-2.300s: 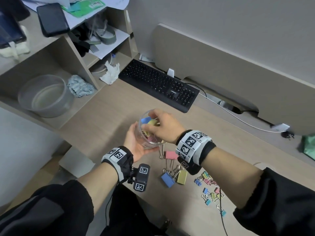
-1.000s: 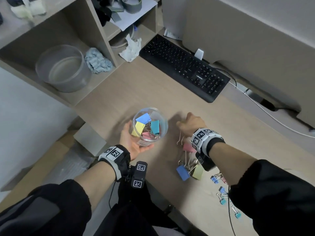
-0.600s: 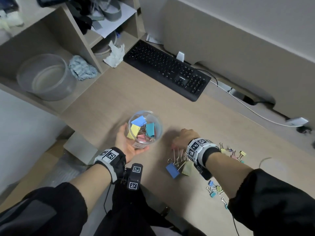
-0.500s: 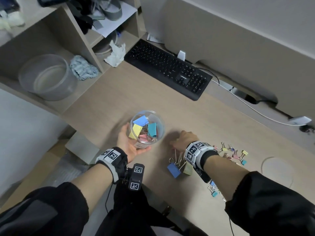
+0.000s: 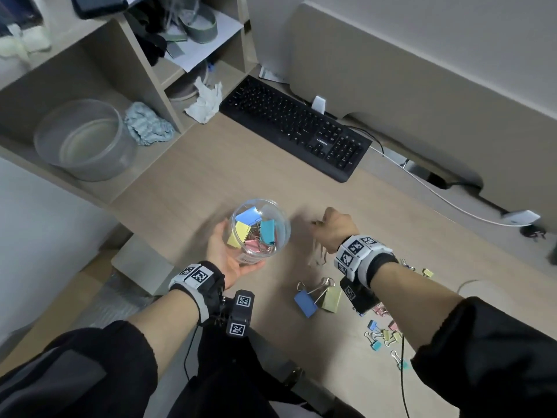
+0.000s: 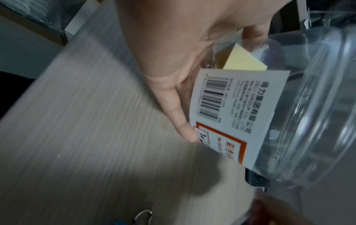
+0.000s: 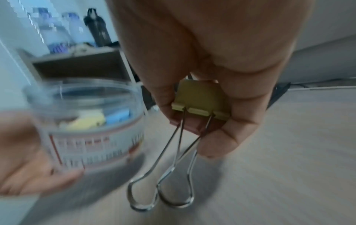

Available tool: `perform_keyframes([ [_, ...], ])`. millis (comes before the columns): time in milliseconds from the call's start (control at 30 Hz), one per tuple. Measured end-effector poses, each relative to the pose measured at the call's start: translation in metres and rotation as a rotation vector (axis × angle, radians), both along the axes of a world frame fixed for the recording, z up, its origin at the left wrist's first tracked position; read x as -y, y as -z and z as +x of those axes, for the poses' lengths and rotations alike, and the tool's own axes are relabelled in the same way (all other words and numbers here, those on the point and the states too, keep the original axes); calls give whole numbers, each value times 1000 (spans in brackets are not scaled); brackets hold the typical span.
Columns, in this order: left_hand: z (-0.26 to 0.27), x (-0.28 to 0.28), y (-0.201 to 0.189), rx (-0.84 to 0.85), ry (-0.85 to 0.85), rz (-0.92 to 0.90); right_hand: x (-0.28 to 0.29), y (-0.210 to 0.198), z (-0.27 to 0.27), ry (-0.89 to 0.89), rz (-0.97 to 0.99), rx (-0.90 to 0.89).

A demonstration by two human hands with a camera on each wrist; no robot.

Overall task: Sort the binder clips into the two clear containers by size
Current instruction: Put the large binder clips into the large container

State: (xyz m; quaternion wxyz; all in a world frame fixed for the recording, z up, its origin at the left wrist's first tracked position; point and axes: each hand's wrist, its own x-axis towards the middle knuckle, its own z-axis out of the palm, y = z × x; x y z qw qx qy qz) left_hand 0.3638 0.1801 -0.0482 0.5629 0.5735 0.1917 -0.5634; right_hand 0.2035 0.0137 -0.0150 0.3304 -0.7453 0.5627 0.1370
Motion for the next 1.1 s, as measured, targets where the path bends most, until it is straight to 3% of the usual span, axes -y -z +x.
perform_keyframes([
  [167,-7,9,-10,11,52,-15,13,-63,10,99,9,367],
  [267,-15,17,-17,10,69,-15,2,-87,19,49,-26,504],
  [567,-28,27,-29,10,126,-128,-39,-73,33,-330,-82,424],
  [667,-25,25,-30,6,119,-134,-39,-75,30,-321,-49,429],
  [867,-20,25,-27,-10,97,-147,-31,-80,27,-278,-251,349],
  [967,-18,25,-28,-13,88,-163,-32,-84,30,-290,-233,365],
  [1100,-15,27,-30,1,103,-173,-34,-85,33,-447,-226,349],
])
